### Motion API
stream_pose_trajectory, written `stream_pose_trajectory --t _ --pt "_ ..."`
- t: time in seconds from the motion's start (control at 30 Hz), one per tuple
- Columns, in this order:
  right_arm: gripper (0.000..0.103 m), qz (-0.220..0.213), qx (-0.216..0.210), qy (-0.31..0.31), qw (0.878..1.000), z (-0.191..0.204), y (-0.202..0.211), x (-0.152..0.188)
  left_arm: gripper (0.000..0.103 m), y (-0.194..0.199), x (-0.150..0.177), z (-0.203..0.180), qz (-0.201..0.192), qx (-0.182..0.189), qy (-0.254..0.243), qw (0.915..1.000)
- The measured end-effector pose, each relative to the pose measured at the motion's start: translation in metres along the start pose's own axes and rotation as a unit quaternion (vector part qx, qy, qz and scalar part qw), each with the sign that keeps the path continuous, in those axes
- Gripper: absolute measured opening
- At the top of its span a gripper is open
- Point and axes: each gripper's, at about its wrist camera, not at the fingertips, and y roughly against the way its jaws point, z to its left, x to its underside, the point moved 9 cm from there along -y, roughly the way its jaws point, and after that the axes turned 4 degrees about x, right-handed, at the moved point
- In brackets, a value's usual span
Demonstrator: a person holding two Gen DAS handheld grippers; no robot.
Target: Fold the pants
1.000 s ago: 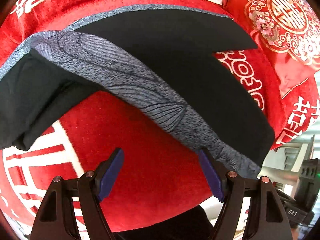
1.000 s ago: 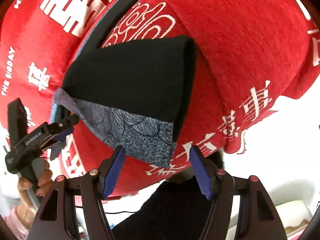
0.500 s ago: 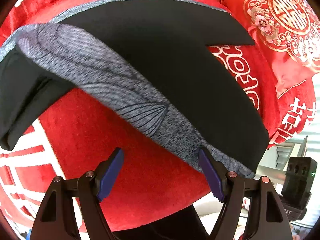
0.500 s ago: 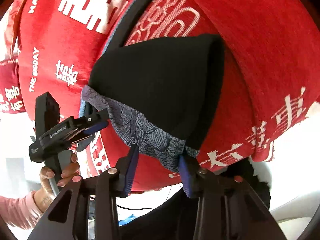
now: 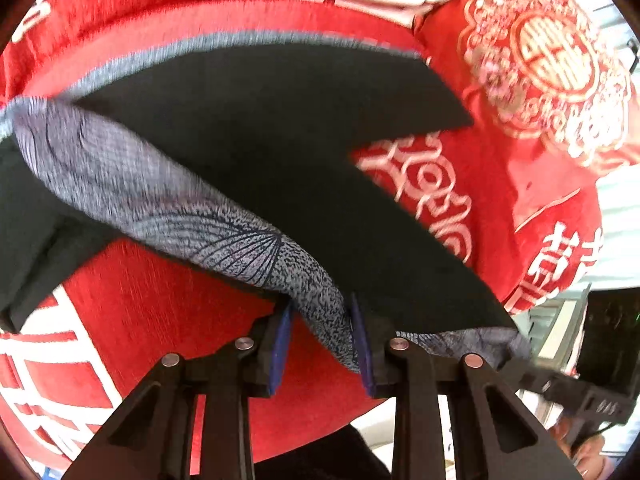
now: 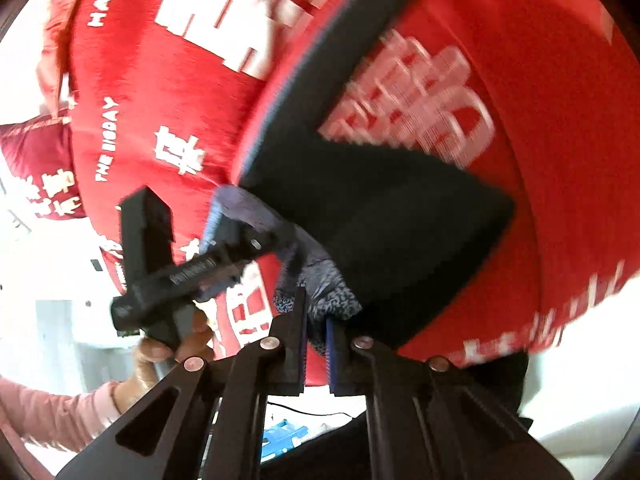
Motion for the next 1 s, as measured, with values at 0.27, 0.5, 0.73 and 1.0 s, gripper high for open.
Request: stream_pose_trajectory --t 0.27,0.5,0.73,1.0 --pt "0.007 -0.027 0.035 0.072 0.996 0.033 0.023 -0.127 0.031 0.019 -0.081 -0.008 -0.062 -0.023 -0.011 0.9978" --pt "0.007 -0.015 0.133 0.153 0.979 0.034 -0.008 -0.229 0.041 0.03 -0.141 0.013 -0.114 -0.096 0.013 0.9887" --pt "0.008 -0.011 0.189 0.158 0.969 0.013 -0.042 -0.295 0.078 0.032 -0.144 0.057 -0.121 -0.169 0.046 0.977" --pt "0.084 -0.039 0.242 0.187 0.951 0.007 -0.031 -0.322 0.078 0.011 -0.142 0.09 -0.092 -0.225 0.055 0.9684"
